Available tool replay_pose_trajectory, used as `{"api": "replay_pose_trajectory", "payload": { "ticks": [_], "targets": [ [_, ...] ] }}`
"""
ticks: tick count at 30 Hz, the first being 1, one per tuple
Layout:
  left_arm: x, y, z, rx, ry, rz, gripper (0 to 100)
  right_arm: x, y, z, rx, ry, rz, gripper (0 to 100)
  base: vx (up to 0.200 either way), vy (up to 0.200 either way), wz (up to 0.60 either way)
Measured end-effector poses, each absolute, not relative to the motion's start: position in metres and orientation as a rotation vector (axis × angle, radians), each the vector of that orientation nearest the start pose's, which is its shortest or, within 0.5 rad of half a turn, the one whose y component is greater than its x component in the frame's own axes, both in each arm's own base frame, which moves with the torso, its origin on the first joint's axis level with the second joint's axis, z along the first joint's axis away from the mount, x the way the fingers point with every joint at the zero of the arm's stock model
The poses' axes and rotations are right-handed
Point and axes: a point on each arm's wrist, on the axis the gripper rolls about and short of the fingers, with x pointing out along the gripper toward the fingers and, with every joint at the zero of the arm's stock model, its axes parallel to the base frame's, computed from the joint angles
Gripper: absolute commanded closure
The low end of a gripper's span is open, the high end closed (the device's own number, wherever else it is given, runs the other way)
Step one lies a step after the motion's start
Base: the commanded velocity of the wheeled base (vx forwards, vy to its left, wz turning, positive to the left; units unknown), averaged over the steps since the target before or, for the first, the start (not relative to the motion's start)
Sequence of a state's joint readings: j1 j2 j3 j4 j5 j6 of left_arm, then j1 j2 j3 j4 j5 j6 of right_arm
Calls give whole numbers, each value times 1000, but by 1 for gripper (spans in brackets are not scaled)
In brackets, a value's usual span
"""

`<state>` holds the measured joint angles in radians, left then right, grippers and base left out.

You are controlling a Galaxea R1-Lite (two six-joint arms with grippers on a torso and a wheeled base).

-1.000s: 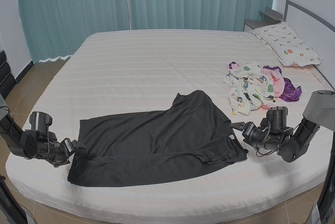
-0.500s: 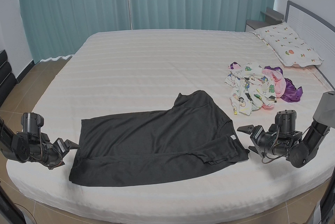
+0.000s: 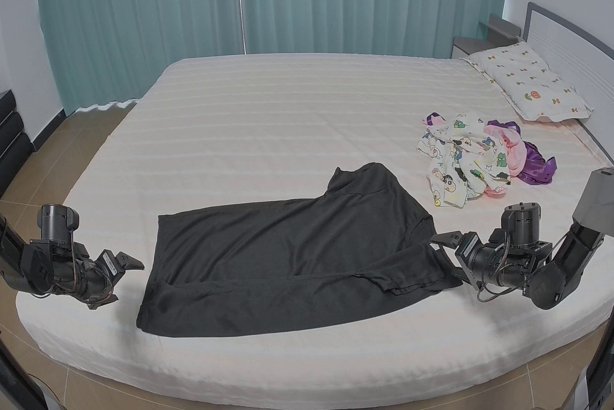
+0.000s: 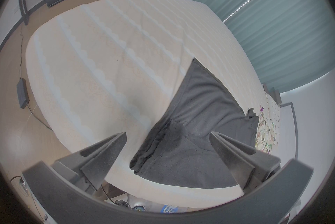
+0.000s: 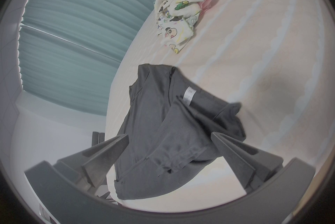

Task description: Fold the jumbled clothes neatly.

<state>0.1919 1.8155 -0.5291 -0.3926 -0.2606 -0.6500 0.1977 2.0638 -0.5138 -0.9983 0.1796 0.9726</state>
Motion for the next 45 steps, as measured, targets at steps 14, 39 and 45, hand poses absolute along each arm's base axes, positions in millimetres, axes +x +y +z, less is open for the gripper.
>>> {"api": "replay_pose_trajectory", "payload": {
  "ticks": [14,39,45],
  "targets": [
    [258,44,61,-808,882,227,0,300,66,35,925,701,65,0,129,0,0],
    [326,54,62,-776,758,184,0,299,68,33,918,710,70,0,0,0,0],
    [356,51,51,-766,755,147,0,298,70,33,916,714,74,0,0,0,0]
  ]
}}
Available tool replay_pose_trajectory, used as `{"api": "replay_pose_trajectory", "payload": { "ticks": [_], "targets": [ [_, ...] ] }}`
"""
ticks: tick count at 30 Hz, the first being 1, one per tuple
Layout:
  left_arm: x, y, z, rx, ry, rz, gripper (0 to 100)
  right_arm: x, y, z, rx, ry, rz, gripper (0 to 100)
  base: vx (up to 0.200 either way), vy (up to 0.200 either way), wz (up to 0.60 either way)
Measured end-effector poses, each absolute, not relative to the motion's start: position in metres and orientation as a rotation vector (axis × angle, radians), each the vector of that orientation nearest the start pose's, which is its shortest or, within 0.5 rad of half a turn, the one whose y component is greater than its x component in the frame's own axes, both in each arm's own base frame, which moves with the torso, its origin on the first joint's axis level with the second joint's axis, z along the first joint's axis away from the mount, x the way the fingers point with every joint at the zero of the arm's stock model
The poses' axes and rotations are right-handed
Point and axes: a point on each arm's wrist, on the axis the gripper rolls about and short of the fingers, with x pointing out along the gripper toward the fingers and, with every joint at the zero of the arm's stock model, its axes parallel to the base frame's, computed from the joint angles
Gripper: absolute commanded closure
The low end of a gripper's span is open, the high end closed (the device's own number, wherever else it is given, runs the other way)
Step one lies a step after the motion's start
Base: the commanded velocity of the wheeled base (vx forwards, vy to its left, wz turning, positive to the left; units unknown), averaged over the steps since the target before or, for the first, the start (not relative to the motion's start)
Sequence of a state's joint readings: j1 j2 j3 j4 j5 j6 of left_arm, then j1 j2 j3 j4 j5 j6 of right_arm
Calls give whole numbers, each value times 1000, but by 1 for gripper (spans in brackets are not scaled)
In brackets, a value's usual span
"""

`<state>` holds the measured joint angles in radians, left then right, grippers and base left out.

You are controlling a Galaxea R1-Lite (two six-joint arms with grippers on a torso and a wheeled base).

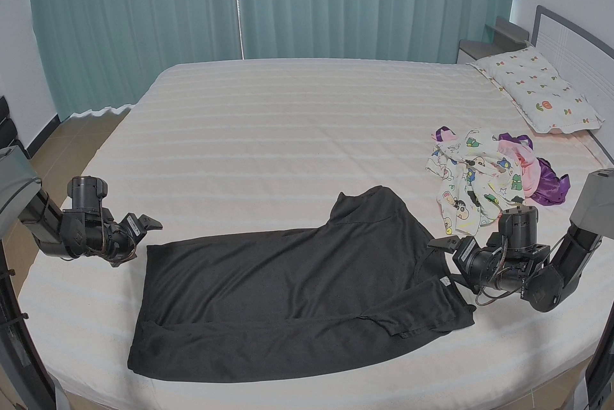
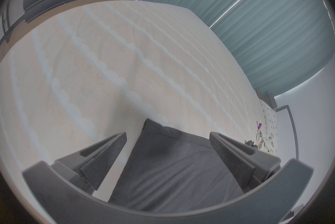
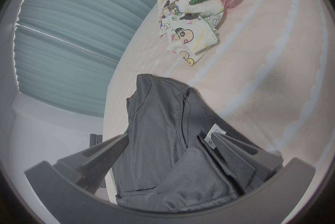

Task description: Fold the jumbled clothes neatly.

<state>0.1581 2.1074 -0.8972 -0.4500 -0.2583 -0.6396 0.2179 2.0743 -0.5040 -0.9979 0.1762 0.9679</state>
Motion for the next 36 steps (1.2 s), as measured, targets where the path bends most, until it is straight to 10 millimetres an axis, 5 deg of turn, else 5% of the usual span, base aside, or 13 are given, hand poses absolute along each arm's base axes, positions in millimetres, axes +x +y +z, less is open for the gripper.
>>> {"api": "replay_pose_trajectory", "payload": {
  "ticks": [8,18,19,28,36],
  "targets": [
    [379,48,29,-742,727,102,0,299,73,32,912,717,79,0,0,0,0],
    [382,47,13,-748,727,90,0,298,74,30,910,723,78,0,0,0,0],
    [382,47,12,-749,731,88,100,298,74,30,910,723,79,0,0,0,0],
    [381,47,8,-759,744,89,100,307,71,37,904,680,85,0,0,0,0],
    [379,48,7,-770,735,96,100,344,75,54,824,573,153,0,0,0,0]
  ]
}}
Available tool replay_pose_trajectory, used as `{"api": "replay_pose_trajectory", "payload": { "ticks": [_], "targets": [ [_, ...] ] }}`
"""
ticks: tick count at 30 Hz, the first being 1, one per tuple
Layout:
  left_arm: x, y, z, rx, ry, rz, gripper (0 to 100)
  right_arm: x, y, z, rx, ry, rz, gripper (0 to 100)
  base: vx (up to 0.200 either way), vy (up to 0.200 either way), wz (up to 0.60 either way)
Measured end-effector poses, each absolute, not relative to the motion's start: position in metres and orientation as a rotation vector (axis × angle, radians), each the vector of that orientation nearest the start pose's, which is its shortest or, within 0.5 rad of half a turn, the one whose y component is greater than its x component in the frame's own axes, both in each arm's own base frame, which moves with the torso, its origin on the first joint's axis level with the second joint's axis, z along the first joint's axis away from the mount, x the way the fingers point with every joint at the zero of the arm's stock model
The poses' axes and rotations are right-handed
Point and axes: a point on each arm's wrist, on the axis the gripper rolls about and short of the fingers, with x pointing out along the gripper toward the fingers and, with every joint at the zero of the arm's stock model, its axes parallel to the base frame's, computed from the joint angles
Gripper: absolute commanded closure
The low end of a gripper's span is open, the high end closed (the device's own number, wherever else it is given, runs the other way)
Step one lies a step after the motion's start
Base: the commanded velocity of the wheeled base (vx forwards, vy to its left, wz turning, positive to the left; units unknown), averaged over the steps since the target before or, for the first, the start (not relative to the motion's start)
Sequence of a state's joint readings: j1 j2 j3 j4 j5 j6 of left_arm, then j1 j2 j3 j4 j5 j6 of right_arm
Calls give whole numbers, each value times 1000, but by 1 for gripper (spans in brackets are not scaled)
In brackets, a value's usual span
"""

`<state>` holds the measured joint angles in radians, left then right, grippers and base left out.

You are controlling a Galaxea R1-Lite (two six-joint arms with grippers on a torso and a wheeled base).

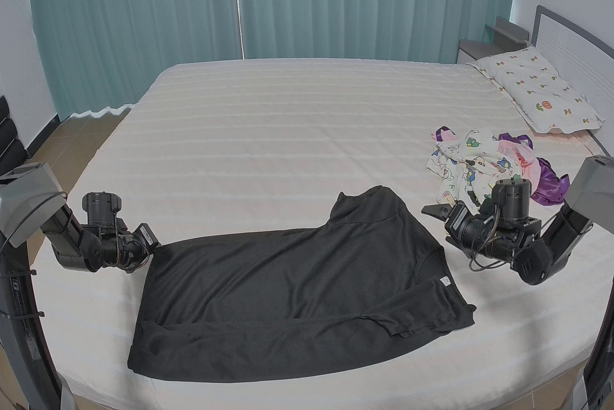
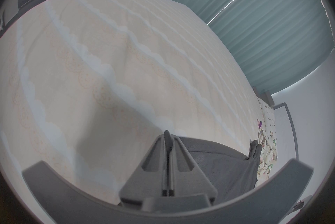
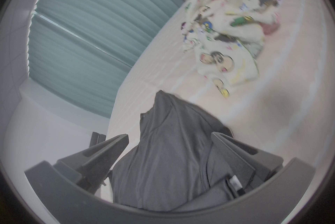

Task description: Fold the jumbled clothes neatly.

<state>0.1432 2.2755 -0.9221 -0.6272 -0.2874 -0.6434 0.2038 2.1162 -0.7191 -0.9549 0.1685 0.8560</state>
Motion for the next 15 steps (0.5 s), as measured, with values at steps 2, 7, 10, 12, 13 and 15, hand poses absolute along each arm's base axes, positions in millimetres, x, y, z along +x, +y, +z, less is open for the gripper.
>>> {"api": "replay_pose_trajectory", "payload": {
  "ticks": [2,7,10,12,13,15],
  "targets": [
    [378,49,8,-775,719,96,100,358,76,59,767,553,170,0,0,0,0],
    [374,50,8,-785,690,96,100,394,80,65,552,503,228,0,0,0,0],
    [371,50,8,-789,689,96,100,412,82,63,456,488,249,0,0,0,0],
    [369,50,7,-791,690,97,100,424,84,58,400,497,257,0,0,0,0],
    [368,50,7,-792,690,97,100,431,85,56,376,508,259,0,0,0,0],
    [365,49,7,-794,692,98,100,442,86,51,342,520,263,0,0,0,0]
  ]
}}
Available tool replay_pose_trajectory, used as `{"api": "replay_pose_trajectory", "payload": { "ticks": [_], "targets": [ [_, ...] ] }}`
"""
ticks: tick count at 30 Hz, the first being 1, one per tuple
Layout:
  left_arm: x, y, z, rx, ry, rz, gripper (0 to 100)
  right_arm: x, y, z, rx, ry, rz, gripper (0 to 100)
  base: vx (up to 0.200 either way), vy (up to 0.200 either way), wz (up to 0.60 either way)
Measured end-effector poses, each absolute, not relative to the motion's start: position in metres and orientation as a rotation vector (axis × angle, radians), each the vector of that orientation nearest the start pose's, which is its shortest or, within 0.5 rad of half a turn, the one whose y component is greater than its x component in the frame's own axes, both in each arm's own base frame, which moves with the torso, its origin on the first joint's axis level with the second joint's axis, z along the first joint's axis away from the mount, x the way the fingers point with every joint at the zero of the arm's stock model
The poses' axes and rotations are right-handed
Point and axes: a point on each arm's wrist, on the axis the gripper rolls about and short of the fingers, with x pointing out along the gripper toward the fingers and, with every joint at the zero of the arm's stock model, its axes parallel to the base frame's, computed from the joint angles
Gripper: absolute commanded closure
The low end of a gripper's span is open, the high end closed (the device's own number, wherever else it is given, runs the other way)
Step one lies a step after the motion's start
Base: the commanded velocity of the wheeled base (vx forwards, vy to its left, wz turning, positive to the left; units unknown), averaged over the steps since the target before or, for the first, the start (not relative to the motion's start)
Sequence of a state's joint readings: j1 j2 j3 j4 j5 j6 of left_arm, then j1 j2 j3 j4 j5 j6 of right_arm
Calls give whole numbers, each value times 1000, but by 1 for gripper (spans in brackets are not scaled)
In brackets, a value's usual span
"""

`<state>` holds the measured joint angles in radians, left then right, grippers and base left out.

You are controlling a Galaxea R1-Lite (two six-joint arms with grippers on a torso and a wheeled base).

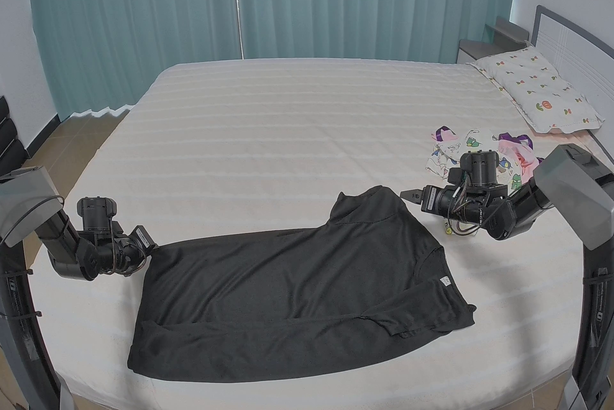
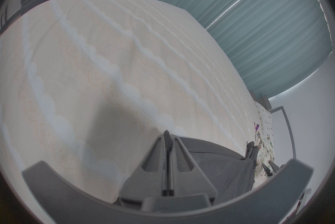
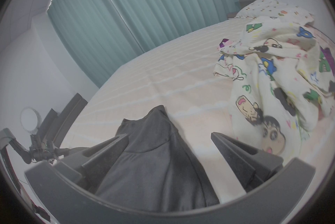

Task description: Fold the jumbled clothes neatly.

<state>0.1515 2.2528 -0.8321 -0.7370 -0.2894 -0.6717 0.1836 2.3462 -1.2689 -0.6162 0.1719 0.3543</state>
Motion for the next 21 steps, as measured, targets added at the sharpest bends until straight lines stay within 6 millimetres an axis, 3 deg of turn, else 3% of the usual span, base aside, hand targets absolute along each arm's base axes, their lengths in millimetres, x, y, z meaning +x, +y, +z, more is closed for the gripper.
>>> {"api": "replay_pose_trajectory", "payload": {
  "ticks": [5,20,21],
  "targets": [
    [361,49,8,-797,697,98,100,464,94,37,296,523,285,0,0,0,0],
    [359,48,9,-798,697,98,100,490,115,6,284,475,323,0,0,0,0],
    [359,48,9,-798,697,98,100,490,115,5,284,477,321,100,0,0,0]
  ]
}}
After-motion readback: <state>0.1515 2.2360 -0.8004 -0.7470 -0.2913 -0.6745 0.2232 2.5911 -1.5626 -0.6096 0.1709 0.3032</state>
